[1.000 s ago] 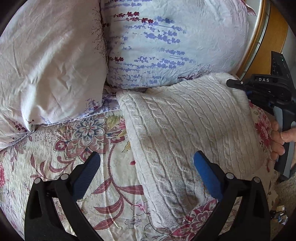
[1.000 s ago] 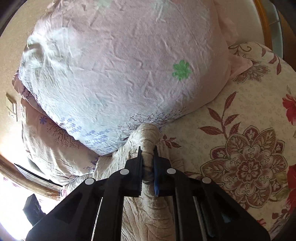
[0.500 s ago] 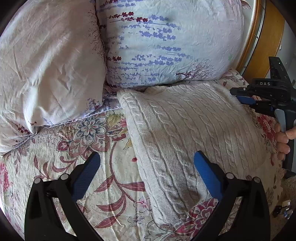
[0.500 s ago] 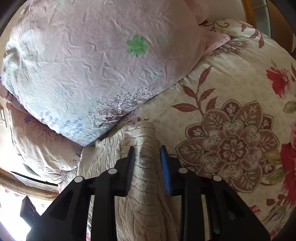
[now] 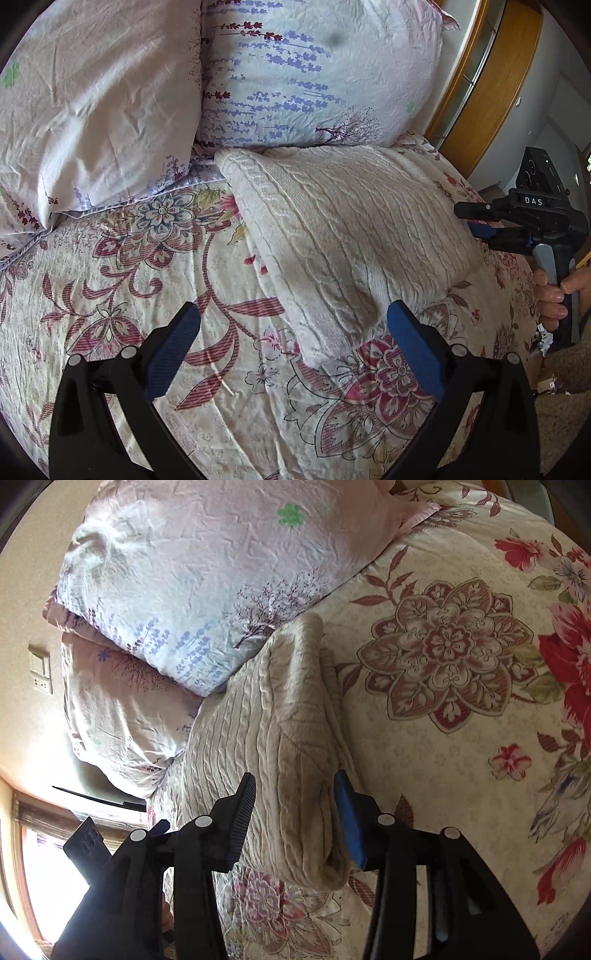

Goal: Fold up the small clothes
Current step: 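Lift the held edge and fold it over the sweater with the right gripper, then open the right gripper to release the folded edge, then close the right gripper on the end of the folded sweater strip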

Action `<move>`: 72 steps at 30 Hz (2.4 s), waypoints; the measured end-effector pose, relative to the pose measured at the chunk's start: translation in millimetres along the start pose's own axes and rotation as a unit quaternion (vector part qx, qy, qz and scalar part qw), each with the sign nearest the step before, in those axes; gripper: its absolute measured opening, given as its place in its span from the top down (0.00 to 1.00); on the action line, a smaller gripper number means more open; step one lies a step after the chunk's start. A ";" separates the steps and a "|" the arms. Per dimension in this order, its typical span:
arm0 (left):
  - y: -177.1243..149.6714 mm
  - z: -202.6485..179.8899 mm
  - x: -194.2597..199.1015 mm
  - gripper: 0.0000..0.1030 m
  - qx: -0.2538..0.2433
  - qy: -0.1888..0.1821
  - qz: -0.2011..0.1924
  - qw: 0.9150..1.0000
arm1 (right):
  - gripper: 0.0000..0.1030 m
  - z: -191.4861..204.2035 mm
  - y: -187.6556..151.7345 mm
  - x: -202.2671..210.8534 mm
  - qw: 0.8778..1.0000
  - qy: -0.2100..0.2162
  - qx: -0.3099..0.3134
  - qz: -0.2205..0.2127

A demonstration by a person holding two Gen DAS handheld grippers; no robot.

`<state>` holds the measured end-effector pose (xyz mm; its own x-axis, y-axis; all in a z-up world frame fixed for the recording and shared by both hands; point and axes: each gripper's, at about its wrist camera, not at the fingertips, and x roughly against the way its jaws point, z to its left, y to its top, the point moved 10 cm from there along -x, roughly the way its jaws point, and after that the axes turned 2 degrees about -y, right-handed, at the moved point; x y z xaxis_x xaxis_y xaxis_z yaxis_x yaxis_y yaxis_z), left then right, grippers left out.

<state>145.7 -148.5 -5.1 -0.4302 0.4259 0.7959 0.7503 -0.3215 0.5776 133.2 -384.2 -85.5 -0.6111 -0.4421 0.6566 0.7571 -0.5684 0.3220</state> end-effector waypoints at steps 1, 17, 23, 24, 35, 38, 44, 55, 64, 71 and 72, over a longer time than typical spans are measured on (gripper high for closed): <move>-6.6 -0.3 -2.6 0.02 -0.006 0.005 0.007 1.000 | 0.55 0.2 -1.4 -1.2 1.000 -0.002 -0.001 0.001; -31.9 14.9 -25.0 0.02 -0.036 0.089 0.045 0.994 | 0.88 13.2 3.1 -10.5 0.998 -0.027 0.059 -0.020; -30.8 22.7 -27.4 0.02 -0.044 0.119 0.048 0.991 | 0.89 21.0 14.9 0.9 0.997 -0.025 0.065 -0.046; -29.7 24.6 -27.2 0.02 -0.038 0.117 0.048 0.991 | 0.89 20.8 14.9 1.0 0.997 -0.025 0.062 -0.047; -16.9 32.9 -13.1 0.03 0.020 0.092 0.020 0.995 | 0.93 4.8 9.9 14.1 0.996 -0.051 0.050 -0.050; -30.4 35.8 -22.9 0.03 0.034 0.088 0.045 0.995 | 0.93 -18.6 -7.0 -3.8 0.997 -0.072 0.019 -0.023; -35.1 33.1 -12.0 0.02 0.025 0.068 0.041 0.997 | 0.88 -11.7 -0.1 -0.3 0.996 -0.083 0.036 -0.027; 12.9 50.4 18.7 0.02 0.140 -0.006 -0.036 0.990 | 0.49 -11.3 -10.6 -8.9 0.972 -0.189 0.137 -0.037; 49.0 43.3 -37.4 0.02 0.172 -0.058 0.001 0.983 | 0.42 -11.8 -0.7 -3.6 0.973 -0.165 0.151 -0.047; 57.2 37.3 -71.8 0.02 0.199 -0.115 0.037 0.973 | 0.28 4.4 48.2 -17.5 0.999 -0.034 0.041 0.007; 58.5 39.0 -75.7 0.02 0.209 -0.119 0.041 0.970 | 0.28 4.9 51.2 -23.3 0.999 -0.032 0.033 0.018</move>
<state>241.7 -166.6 -38.7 -0.2703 0.6125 0.7428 0.9363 -0.0125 0.3510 187.4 -399.6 -81.0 -0.5682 -0.4155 0.7103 0.7937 -0.5046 0.3398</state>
